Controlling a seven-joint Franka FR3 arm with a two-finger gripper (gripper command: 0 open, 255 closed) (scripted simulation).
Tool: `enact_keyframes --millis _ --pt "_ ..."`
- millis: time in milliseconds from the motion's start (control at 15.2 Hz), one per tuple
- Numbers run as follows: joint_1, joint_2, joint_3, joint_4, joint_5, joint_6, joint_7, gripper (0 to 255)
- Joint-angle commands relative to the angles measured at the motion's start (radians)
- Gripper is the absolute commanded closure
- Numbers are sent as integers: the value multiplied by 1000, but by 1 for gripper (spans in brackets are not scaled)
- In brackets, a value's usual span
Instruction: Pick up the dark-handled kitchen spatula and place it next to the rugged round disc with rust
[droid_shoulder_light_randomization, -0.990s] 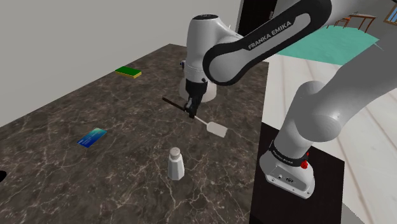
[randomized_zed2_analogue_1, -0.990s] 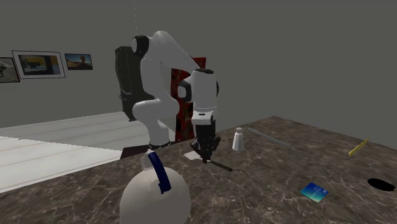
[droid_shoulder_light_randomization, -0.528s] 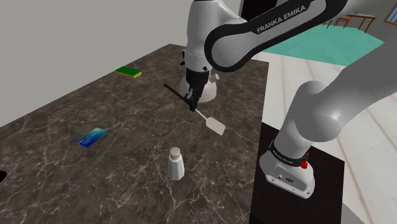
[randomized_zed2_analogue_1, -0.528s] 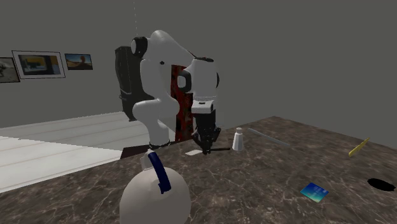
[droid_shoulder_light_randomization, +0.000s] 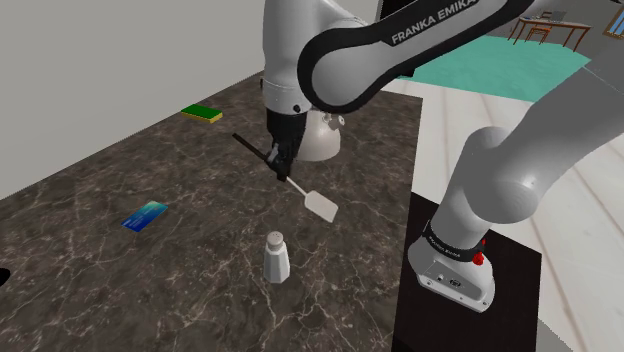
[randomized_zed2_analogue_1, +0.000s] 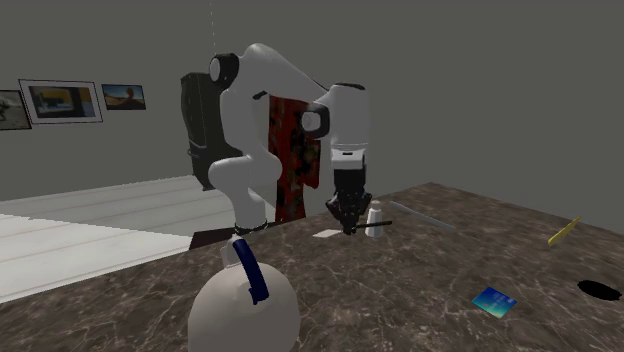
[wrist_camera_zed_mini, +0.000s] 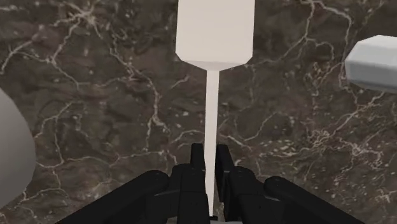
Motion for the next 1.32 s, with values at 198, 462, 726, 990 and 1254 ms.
enact_keyframes --millis 198,462,726,990,1254 --pt "18 127 96 125 -22 5 137 255" --pt "28 246 166 244 -73 0 254 255" --pt "47 379 224 381 -152 -20 378 255" --pt "90 525 260 538 -249 -59 500 255" --pt "165 679 268 719 -345 -119 606 255"
